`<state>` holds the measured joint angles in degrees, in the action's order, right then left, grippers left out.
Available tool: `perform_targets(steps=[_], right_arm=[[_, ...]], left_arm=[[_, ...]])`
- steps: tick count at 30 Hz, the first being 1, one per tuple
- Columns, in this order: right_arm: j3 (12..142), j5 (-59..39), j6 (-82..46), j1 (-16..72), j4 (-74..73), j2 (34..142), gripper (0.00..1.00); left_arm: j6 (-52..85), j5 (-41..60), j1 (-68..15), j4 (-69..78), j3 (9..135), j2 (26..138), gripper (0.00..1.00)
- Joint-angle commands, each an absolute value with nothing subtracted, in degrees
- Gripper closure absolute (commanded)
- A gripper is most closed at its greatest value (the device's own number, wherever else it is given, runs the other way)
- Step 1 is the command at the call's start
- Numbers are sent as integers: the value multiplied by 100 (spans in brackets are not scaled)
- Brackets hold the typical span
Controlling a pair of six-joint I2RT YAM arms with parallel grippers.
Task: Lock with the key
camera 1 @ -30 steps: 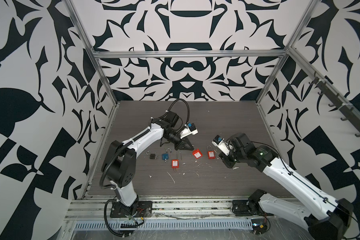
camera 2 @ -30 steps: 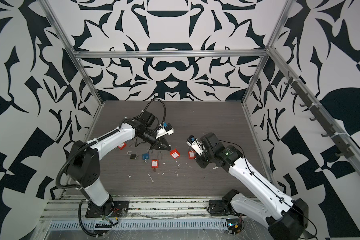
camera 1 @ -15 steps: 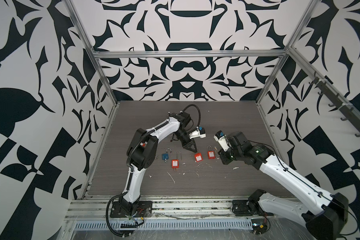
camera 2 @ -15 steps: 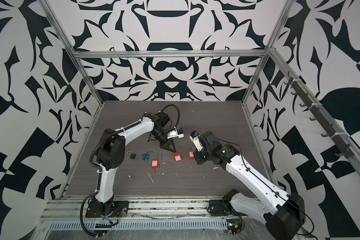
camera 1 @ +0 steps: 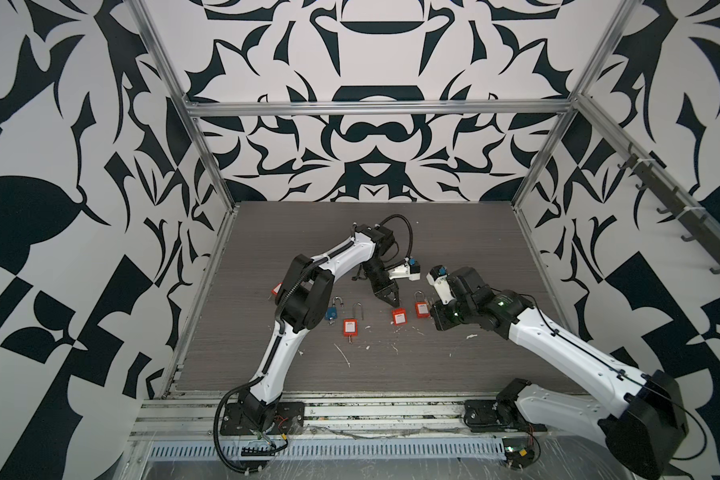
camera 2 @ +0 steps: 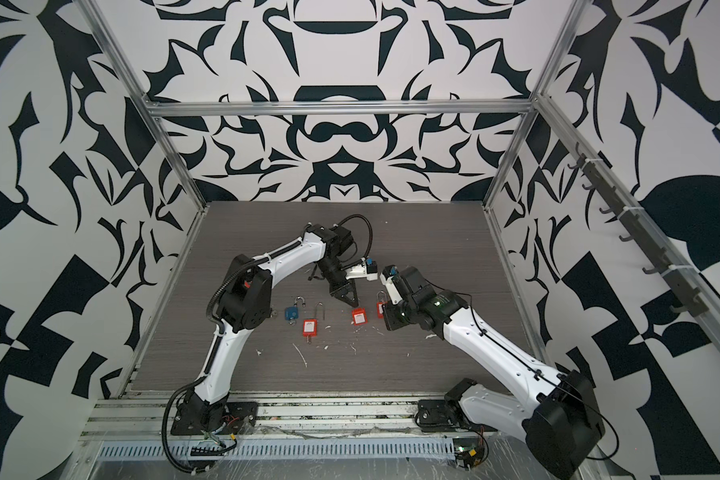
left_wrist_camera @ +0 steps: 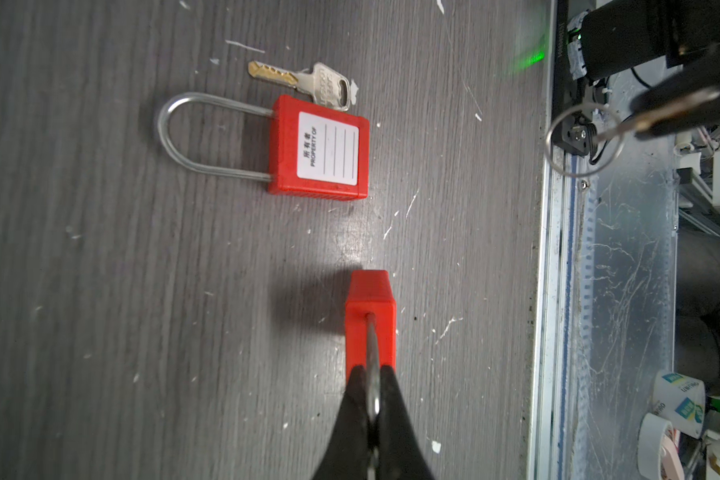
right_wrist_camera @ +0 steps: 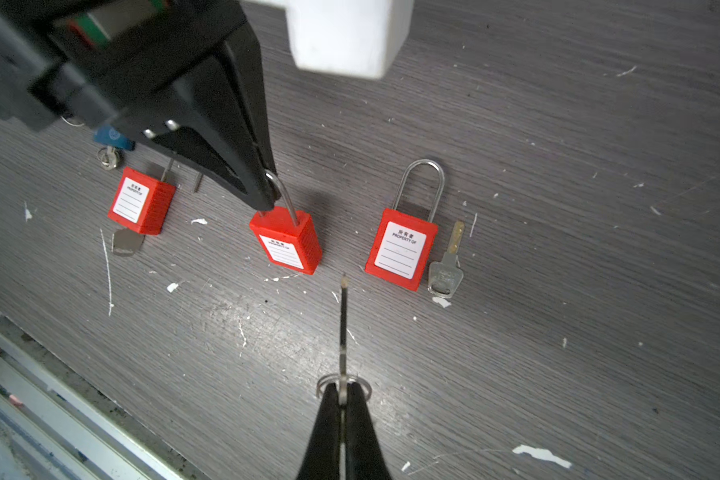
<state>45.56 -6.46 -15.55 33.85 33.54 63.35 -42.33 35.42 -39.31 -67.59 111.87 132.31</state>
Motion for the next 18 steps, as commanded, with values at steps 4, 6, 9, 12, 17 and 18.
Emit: perform_targets(steps=[4,6,9,12,17,18], right_arm=[[4331,-826,-2066,3477,2965,6236,100],[4278,-819,-2156,3513,2919,6240,100],[4196,-847,-2292,3567,2791,6249,100],[4164,-835,-2364,3607,2742,6287,100],[4148,-816,-2410,3615,2728,6354,100],[4139,-817,-2417,3613,2714,6361,100]], left_arm=[[-4325,3171,-3973,-6778,11448,13468,98],[-4315,3084,-3974,-6716,11557,13536,96],[-4324,3045,-3981,-6617,11663,13595,91],[-4332,3045,-3981,-6505,11733,13631,83],[-4333,2966,-3990,-6389,11834,13642,73],[-4333,2949,-3990,-6349,11830,13628,71]])
